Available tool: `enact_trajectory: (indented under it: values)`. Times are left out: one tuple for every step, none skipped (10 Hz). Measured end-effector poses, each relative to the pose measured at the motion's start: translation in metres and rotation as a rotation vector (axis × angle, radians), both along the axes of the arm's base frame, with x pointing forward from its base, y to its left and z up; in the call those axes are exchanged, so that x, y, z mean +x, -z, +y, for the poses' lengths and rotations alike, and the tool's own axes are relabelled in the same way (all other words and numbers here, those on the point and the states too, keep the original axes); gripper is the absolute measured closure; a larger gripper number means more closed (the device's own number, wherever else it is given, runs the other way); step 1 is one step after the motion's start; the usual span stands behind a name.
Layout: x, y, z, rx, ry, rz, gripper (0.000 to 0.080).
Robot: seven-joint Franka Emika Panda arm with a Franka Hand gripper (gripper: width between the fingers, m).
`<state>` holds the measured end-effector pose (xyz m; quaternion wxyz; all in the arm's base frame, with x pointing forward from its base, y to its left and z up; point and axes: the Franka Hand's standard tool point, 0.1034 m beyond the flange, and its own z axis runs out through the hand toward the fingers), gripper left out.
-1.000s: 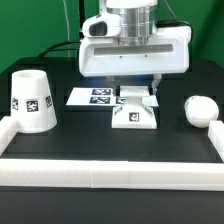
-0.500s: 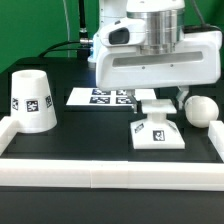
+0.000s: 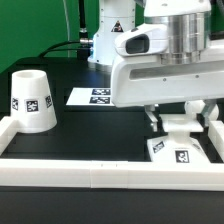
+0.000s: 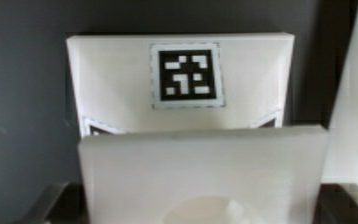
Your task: Assemble lamp
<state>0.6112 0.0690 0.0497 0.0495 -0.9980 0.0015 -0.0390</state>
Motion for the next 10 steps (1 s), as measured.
enact_trajectory:
  values:
    - [0.005, 0.0, 0.005, 0.002, 0.001, -0.006, 0.0265]
    - [0.008, 0.0, 0.01, 0.004, -0.002, -0.005, 0.0265]
    - [0.011, 0.0, 0.016, 0.005, -0.01, 0.003, 0.0265]
    - [0.012, -0.001, 0.019, 0.005, -0.012, 0.007, 0.0265]
    - [0.013, -0.001, 0.019, 0.004, -0.011, 0.007, 0.0265]
    - [0.013, -0.001, 0.018, 0.004, -0.011, 0.007, 0.0265]
    - [0.013, -0.001, 0.018, 0.004, -0.012, 0.007, 0.024]
    - [0.012, -0.001, 0.018, 0.004, -0.012, 0.007, 0.024]
    - [0.012, -0.001, 0.018, 0.004, -0.012, 0.007, 0.0125]
    - [0.012, 0.0, 0.018, 0.004, -0.012, 0.007, 0.0125]
